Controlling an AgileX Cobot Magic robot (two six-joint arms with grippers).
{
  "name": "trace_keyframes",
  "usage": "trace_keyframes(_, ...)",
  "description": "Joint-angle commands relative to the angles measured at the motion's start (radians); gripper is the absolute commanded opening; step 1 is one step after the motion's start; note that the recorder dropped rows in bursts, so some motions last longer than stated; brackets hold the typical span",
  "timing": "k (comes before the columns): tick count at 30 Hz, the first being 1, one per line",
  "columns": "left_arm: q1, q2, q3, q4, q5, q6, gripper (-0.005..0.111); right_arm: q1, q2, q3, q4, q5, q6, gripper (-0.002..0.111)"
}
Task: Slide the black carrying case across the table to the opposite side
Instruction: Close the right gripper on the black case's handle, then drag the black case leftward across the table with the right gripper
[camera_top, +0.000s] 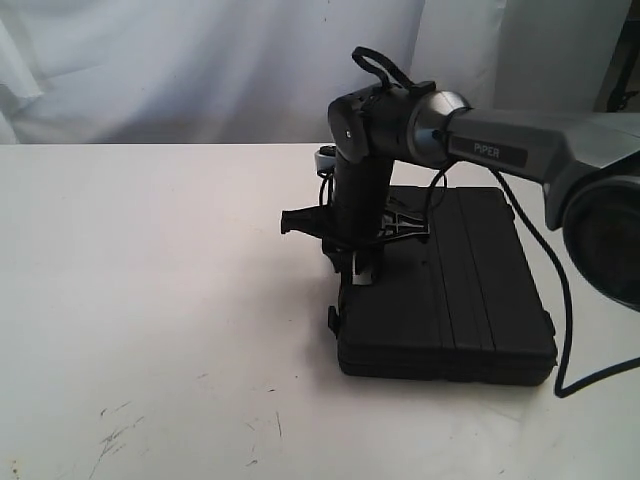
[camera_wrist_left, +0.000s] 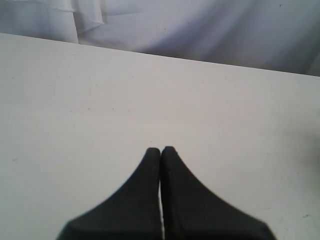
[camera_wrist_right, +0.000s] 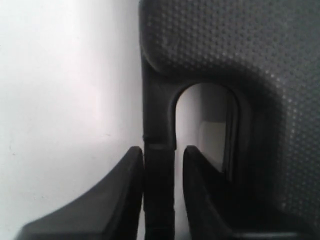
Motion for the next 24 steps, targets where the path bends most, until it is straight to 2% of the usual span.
trace_keyframes(1,0.001,-0.005,0.005,0.003,-0.005,-0.003,0.0,0.002,-0.006,-0.008,0.033,0.0,-0.001,0.006)
trace_keyframes(2,0.001,-0.005,0.005,0.003,-0.005,-0.003,0.0,0.002,-0.006,-0.008,0.053,0.0,-0.003,0.0)
trace_keyframes(12,0.001,-0.005,0.005,0.003,-0.005,-0.005,0.0,0.054,-0.006,-0.008,0.122,-0.035,0.015,0.0)
trace_keyframes(24,0.001,-0.005,0.005,0.003,-0.005,-0.002,0.0,0.134,-0.006,-0.01,0.167,-0.166,0.086,0.0)
